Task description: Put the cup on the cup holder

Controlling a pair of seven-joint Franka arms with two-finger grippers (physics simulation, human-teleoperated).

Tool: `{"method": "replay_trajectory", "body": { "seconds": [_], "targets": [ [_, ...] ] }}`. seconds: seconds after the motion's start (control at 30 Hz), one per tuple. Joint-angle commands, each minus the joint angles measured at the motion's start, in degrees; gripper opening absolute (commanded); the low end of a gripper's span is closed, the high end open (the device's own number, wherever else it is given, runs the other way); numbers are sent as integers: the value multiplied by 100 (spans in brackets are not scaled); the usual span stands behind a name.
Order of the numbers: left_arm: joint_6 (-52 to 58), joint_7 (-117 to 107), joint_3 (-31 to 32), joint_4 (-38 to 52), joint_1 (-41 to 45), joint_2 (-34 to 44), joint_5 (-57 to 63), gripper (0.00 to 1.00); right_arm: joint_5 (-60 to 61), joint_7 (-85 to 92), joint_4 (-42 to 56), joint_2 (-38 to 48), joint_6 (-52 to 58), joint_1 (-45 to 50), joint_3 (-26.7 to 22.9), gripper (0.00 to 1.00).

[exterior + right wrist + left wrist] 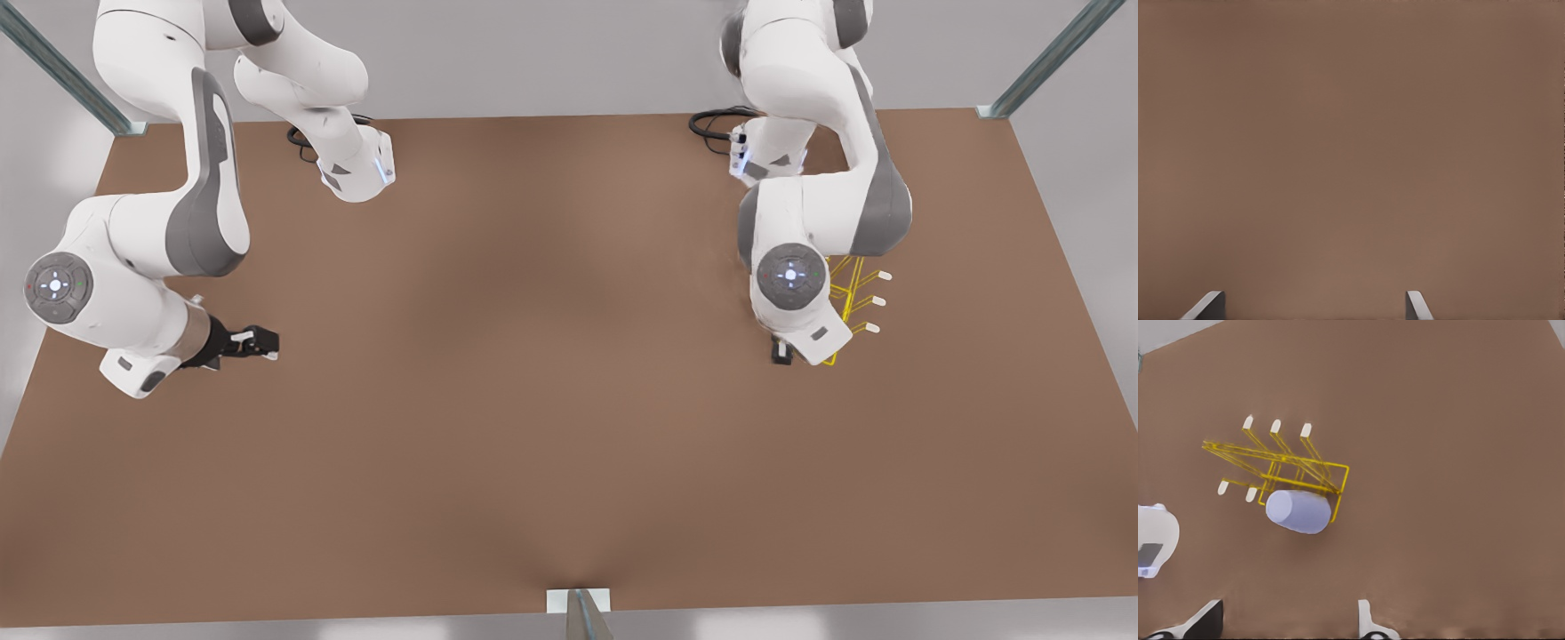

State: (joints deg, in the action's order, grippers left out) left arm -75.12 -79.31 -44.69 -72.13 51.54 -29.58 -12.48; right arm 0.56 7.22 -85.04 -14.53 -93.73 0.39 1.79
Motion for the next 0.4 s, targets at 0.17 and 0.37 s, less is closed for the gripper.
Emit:
{"method": "replay_trajectory", "body": {
  "seconds": [0.17, 0.37],
  "targets": [
    [569, 9198, 4188, -619, -3607, 1455, 1415, 100, -91, -449, 22, 3, 65, -22, -3, 100],
    [824, 8968, 4161, -548, -3607, 1455, 1450, 100, -82, -432, 22, -6, 65, -48, -3, 100]
  ]
}}
